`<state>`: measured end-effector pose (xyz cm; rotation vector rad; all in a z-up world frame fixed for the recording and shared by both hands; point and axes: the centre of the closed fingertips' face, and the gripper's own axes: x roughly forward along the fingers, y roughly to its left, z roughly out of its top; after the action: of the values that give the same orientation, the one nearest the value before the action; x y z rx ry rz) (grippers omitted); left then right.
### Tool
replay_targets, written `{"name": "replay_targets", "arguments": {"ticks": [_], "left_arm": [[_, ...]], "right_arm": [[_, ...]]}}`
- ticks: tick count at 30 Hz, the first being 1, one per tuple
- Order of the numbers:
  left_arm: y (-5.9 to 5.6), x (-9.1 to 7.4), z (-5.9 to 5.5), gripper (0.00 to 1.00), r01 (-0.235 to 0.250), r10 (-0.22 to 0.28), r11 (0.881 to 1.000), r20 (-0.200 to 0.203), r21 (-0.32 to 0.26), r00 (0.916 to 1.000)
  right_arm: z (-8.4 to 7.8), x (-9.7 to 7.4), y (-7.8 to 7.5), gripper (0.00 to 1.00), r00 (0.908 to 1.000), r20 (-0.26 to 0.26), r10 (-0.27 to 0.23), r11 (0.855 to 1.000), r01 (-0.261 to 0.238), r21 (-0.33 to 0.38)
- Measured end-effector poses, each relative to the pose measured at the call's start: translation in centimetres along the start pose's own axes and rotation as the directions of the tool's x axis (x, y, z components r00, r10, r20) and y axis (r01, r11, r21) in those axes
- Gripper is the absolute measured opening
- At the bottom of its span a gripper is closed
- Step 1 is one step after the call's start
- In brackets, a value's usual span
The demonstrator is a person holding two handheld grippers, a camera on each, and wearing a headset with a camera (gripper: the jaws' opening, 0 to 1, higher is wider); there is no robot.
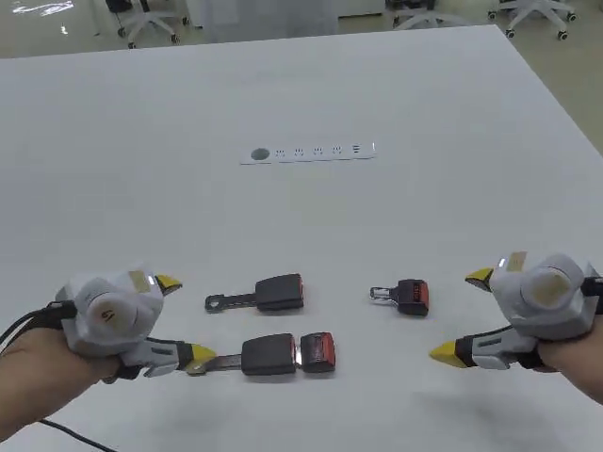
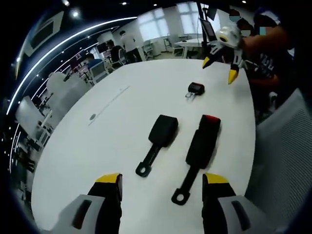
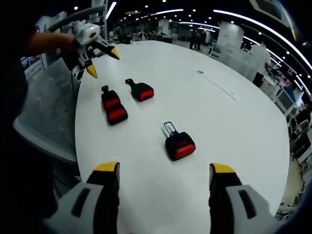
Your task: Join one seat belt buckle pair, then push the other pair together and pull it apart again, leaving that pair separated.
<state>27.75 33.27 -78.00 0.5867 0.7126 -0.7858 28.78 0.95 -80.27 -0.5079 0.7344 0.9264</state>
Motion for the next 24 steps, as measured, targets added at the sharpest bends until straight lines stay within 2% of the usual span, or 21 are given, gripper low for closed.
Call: {"name": "replay_targets", "arguments": {"ticks": [6, 10, 15, 17, 19, 24], "left_arm": [[-1.4, -1.0, -2.2, 0.8, 0.005, -0.006, 0.998, -0.009, -0.055, 0.9999], [-1.6, -1.5, -3.0, 0.85, -0.001, 0.001, 0.996, -0.002, -0.088, 1.0], [-1.5, -1.8, -3.1, 0.93, -0.024, 0.026, 0.993, 0.009, -0.119, 0.9996], [-1.8, -1.7, -3.1, 0.96, -0.019, 0.021, 0.992, 0.014, -0.121, 0.9997], [-2.1, -1.7, -3.3, 1.0, -0.01, 0.011, 0.992, 0.01, -0.124, 0.9999], [-2.1, -1.8, -3.8, 1.0, -0.015, 0.016, 0.991, 0.002, -0.13, 0.9999]], "right_arm": [[0.0, -0.3, 0.7, 0.78, 0.9998, 0.017, -0.009, 1.0, 0.008, 0.014], [0.2, -0.3, 1.0, 0.83, 0.9993, 0.028, -0.025, 1.0, 0.025, 0.002], [0.0, -0.2, 1.3, 0.95, 0.9986, 0.033, -0.042, 0.999, 0.042, -0.006], [0.0, -0.2, 1.4, 0.99, 0.9982, 0.039, -0.046, 0.999, 0.045, 0.026], [0.0, -0.2, 1.7, 1.0, 0.9978, 0.047, -0.047, 0.999, 0.046, 0.027], [-0.2, -0.2, 2.0, 1.0, 0.9981, 0.044, -0.044, 0.999, 0.043, 0.032]]}}
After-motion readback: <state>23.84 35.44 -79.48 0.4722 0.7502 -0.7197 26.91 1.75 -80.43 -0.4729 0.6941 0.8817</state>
